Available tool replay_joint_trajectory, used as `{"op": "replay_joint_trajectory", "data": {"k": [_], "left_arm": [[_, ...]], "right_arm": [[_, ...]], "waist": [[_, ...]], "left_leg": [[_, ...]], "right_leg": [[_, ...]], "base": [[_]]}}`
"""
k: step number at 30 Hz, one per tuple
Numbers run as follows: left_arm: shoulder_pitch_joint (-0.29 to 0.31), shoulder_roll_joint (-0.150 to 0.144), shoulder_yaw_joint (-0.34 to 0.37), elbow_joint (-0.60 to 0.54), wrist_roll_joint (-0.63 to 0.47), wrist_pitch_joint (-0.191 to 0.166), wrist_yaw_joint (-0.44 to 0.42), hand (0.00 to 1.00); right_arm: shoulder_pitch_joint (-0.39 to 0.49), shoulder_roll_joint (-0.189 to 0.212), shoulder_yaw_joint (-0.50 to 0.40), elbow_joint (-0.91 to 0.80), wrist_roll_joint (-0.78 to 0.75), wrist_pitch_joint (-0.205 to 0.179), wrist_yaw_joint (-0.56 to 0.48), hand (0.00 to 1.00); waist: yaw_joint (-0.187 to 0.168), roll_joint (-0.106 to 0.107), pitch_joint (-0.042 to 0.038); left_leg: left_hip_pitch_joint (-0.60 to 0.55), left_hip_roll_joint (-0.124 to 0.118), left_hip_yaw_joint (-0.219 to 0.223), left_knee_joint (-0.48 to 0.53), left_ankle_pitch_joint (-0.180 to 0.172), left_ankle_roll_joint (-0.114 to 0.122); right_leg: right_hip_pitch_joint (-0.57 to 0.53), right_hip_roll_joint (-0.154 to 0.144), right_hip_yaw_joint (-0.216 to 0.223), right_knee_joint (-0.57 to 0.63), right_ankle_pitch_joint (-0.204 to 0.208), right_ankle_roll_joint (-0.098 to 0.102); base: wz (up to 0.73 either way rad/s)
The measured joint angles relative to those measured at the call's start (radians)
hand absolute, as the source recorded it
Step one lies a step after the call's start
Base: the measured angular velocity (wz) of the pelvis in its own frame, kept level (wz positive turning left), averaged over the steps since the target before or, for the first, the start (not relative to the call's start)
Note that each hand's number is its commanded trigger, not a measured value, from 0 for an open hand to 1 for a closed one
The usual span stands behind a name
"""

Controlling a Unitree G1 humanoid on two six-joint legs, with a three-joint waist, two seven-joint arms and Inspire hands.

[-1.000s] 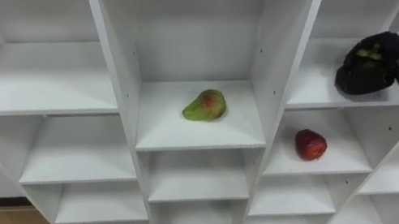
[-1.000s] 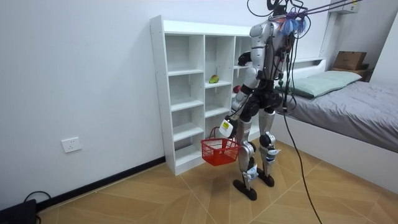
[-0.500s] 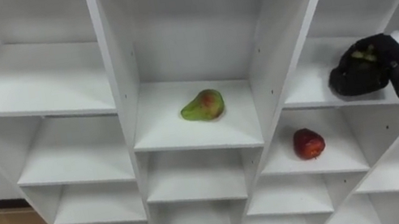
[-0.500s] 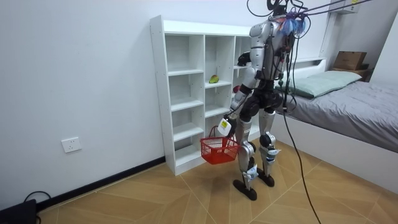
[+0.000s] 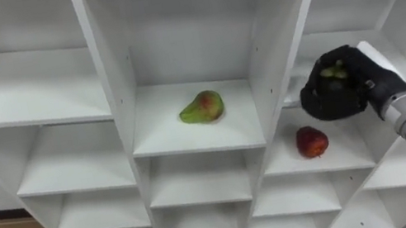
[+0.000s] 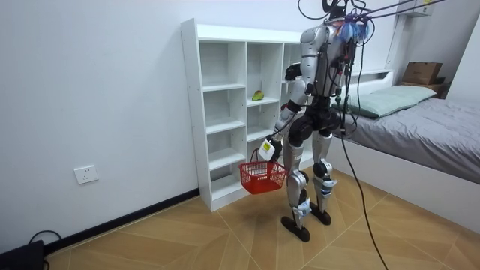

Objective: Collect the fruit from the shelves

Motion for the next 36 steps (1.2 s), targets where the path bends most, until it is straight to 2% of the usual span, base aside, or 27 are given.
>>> {"op": "replay_joint_trajectory", "data": {"k": [1, 5, 10, 16, 23, 26, 30, 31, 35, 36], "left_arm": [[0.001, 0.000, -0.003, 0.003, -0.004, -0.006, 0.001, 1.00], [0.001, 0.000, -0.024, 0.003, -0.006, -0.011, 0.004, 1.00], [-0.016, -0.005, -0.026, 0.003, -0.006, -0.020, 0.001, 1.00], [-0.032, -0.009, -0.047, 0.010, -0.075, -0.037, -0.005, 1.00], [-0.034, -0.010, -0.106, 0.004, -0.140, -0.037, -0.018, 1.00], [-0.048, -0.017, -0.116, -0.012, -0.163, -0.038, -0.023, 1.00], [-0.079, -0.025, -0.136, -0.016, -0.162, -0.039, -0.035, 1.00], [-0.091, -0.029, -0.136, -0.015, -0.162, -0.039, -0.040, 1.00], [-0.125, -0.037, -0.158, -0.015, -0.159, -0.053, -0.040, 1.00], [-0.132, -0.039, -0.175, -0.016, -0.154, -0.057, -0.039, 1.00]], "right_arm": [[0.000, 0.005, -0.004, -0.005, 0.001, 0.002, 0.003, 1.00], [0.002, 0.008, 0.003, -0.037, 0.002, 0.002, 0.031, 1.00], [0.067, 0.046, 0.026, -0.137, 0.006, 0.003, 0.107, 1.00], [0.086, 0.087, 0.113, -0.147, 0.009, 0.003, 0.194, 1.00], [0.111, 0.098, 0.189, -0.150, 0.049, 0.004, 0.233, 1.00], [0.108, 0.124, 0.195, -0.098, 0.069, 0.002, 0.232, 1.00], [0.108, 0.132, 0.217, -0.036, 0.077, 0.011, 0.233, 1.00], [0.104, 0.147, 0.216, 0.008, 0.098, 0.001, 0.225, 1.00], [0.081, 0.182, 0.222, 0.186, 0.116, -0.001, 0.182, 1.00], [0.073, 0.191, 0.224, 0.244, 0.116, -0.001, 0.168, 1.00]], "waist": [[-0.004, 0.007, 0.0017], [-0.018, 0.015, -0.0015], [-0.025, 0.025, -0.0054], [-0.018, 0.024, -0.0028], [-0.011, 0.015, -0.0019], [-0.015, 0.016, -0.0005], [-0.006, 0.019, 0.0022], [-0.006, 0.025, 0.0071], [-0.019, 0.025, 0.0078], [-0.018, 0.030, 0.0111]], "left_leg": [[-0.001, 0.000, 0.000, 0.001, 0.000, 0.000], [-0.009, 0.000, 0.006, 0.001, 0.000, 0.000], [-0.016, 0.005, 0.027, -0.003, 0.001, -0.001], [-0.008, 0.006, 0.037, -0.014, 0.001, -0.001], [-0.037, 0.004, 0.023, -0.010, 0.001, 0.000], [-0.060, -0.001, 0.008, 0.000, 0.004, 0.003], [-0.089, -0.001, 0.009, 0.008, 0.005, 0.005], [-0.104, -0.002, 0.006, 0.016, 0.006, 0.006], [-0.161, -0.004, -0.019, 0.039, 0.007, 0.007], [-0.175, -0.005, -0.019, 0.041, 0.007, 0.007]], "right_leg": [[-0.002, -0.001, 0.001, 0.000, 0.000, 0.000], [-0.014, 0.000, 0.011, 0.002, 0.000, 0.000], [-0.028, 0.003, 0.017, 0.002, 0.002, -0.003], [-0.030, 0.003, 0.027, 0.004, 0.002, -0.003], [-0.051, 0.001, 0.022, 0.003, 0.002, -0.003], [-0.066, -0.003, 0.009, 0.004, 0.002, -0.003], [-0.098, -0.008, 0.007, 0.018, 0.002, -0.003], [-0.109, -0.009, -0.003, 0.018, 0.002, -0.002], [-0.148, -0.012, -0.017, 0.028, 0.002, -0.002], [-0.163, -0.012, -0.017, 0.035, 0.002, -0.002]], "base": [[0.00], [-0.05], [-0.08], [-0.05], [0.03], [0.15], [0.01], [0.00], [0.17], [0.00]]}}
